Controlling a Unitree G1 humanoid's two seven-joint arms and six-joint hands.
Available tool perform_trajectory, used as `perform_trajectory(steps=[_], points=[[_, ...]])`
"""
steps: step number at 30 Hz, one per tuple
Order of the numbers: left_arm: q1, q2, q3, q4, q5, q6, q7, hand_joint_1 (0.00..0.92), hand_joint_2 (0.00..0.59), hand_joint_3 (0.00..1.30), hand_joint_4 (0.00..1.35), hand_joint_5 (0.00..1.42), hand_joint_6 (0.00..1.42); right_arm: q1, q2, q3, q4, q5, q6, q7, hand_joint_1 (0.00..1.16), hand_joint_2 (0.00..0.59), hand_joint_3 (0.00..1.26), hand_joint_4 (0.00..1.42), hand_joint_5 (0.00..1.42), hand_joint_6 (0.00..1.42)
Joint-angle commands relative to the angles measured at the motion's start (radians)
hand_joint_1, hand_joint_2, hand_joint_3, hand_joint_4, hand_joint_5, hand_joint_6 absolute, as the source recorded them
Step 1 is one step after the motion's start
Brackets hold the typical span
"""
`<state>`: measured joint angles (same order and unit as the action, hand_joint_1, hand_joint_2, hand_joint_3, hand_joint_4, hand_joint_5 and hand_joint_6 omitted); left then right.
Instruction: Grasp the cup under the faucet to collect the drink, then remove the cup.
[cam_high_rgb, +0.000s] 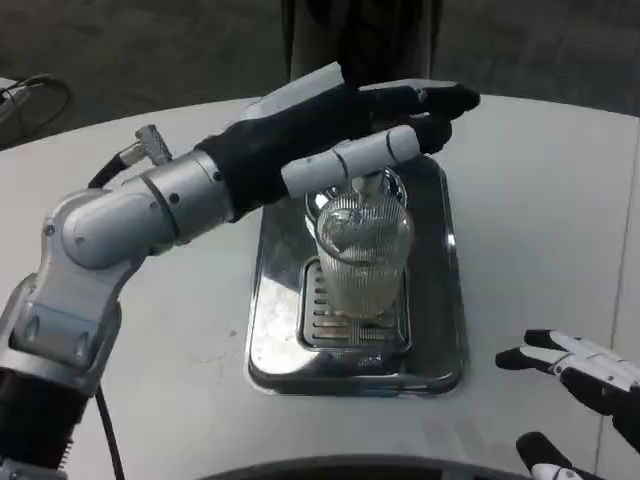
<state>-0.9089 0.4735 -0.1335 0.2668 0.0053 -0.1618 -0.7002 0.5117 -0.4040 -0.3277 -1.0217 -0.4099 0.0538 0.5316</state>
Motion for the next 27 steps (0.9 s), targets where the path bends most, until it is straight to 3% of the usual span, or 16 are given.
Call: perform_trajectory(steps=[1, 5, 11, 12, 14, 15, 20, 27], points=[[-0.006, 0.004, -0.048, 0.048, 0.047, -0.058, -0.04, 0.0, 0.175, 0.18, 0.1, 0.21, 0.16, 0.002, -0.006, 0.002, 0.003, -0.006, 0.015, 0.002, 0.32, 0.502, 0.21, 0.07, 0.06, 0.18], [-0.013, 0.005, -0.06, 0.066, 0.068, -0.094, -0.04, 0.0, 0.176, 0.17, 0.1, 0.21, 0.16, -0.008, 0.0, 0.001, 0.004, 0.019, 0.052, 0.006, 0.32, 0.5, 0.21, 0.07, 0.06, 0.18], [-0.021, 0.019, -0.073, 0.079, 0.091, -0.132, -0.036, 0.0, 0.178, 0.17, 0.09, 0.21, 0.16, -0.125, 0.023, 0.002, 0.056, 0.198, 0.191, 0.001, 0.31, 0.481, 0.21, 0.07, 0.06, 0.18], [-0.022, 0.022, -0.073, 0.08, 0.091, -0.134, -0.036, 0.0, 0.178, 0.17, 0.09, 0.21, 0.16, -0.14, 0.025, 0.004, 0.062, 0.228, 0.209, -0.001, 0.37, 0.418, 0.16, 0.06, 0.07, 0.18], [-0.023, 0.028, -0.071, 0.08, 0.089, -0.136, -0.035, 0.0, 0.178, 0.17, 0.09, 0.2, 0.16, -0.167, 0.035, 0.016, 0.076, 0.265, 0.208, -0.018, 0.41, 0.39, 0.13, 0.04, 0.07, 0.18], [-0.023, 0.03, -0.07, 0.08, 0.088, -0.137, -0.035, 0.0, 0.178, 0.17, 0.09, 0.2, 0.16, -0.181, 0.038, 0.027, 0.087, 0.282, 0.207, -0.023, 0.46, 0.345, 0.1, 0.04, 0.07, 0.18], [-0.018, 0.039, -0.068, 0.07, 0.084, -0.139, -0.037, 0.0, 0.179, 0.17, 0.09, 0.2, 0.16, -0.232, 0.04, 0.097, 0.123, 0.301, 0.2, -0.052, 0.58, 0.271, 0.05, 0.03, 0.09, 0.18], [-0.014, 0.046, -0.063, 0.05, 0.078, -0.135, -0.038, 0.0, 0.177, 0.17, 0.09, 0.19, 0.16, -0.298, 0.05, 0.187, 0.174, 0.268, 0.207, -0.109, 0.63, 0.235, 0.02, 0.02, 0.07, 0.18]])
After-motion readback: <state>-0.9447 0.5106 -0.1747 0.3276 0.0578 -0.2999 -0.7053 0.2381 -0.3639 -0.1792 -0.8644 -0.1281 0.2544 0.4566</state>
